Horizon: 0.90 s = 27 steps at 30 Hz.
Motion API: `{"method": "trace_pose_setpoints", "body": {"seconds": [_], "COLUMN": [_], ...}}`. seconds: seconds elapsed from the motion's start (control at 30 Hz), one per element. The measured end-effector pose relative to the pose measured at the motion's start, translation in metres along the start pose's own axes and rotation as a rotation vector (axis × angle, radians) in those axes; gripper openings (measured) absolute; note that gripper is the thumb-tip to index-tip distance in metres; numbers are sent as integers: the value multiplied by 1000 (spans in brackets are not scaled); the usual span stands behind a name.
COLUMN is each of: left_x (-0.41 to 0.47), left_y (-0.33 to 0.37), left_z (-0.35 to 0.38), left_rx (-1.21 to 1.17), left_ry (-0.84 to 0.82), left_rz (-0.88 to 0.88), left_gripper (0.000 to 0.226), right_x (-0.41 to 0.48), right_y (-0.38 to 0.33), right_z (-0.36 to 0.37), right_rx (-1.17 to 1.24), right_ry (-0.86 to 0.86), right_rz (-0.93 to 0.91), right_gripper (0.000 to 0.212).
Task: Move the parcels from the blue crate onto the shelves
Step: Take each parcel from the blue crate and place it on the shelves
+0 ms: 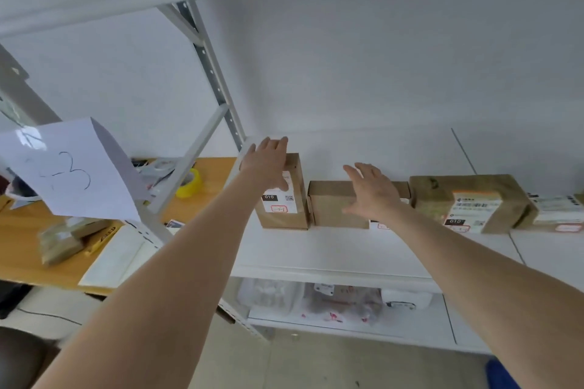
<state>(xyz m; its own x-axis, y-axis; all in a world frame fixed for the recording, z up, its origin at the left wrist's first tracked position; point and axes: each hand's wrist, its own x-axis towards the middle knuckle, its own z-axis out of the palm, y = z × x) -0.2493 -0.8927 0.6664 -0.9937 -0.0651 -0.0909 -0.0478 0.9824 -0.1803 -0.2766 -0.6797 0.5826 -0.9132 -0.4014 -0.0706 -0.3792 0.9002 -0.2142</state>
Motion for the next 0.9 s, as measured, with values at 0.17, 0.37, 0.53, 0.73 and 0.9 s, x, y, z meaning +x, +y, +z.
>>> {"method": "trace_pose_setpoints", "body": {"seconds": [0.17, 0.37, 0.53, 0.73, 0.9], "left_x": [12, 17, 13, 9, 21], "left_y": [-6, -19, -37, -35, 30], "left_z": [9, 2, 0, -9, -34], "left_rx": [105, 112, 142, 232, 207], "left_ry": [-42, -78, -108, -210, -139], "left_rz": [64, 132, 127, 102, 250], "left_gripper": [90, 67, 63, 86, 113], "right_x": [16, 24, 26, 20, -2], "right_y": [-4, -20, -40, -39, 7], "right_z": [7, 14, 20, 16, -19], "right_rx": [-130, -161, -156, -103, 19], "right_ry": [-79, -102, -85, -106, 188], "right_rz": [52, 24, -26, -39, -11], "right_gripper": [98, 65, 65, 97, 88]}}
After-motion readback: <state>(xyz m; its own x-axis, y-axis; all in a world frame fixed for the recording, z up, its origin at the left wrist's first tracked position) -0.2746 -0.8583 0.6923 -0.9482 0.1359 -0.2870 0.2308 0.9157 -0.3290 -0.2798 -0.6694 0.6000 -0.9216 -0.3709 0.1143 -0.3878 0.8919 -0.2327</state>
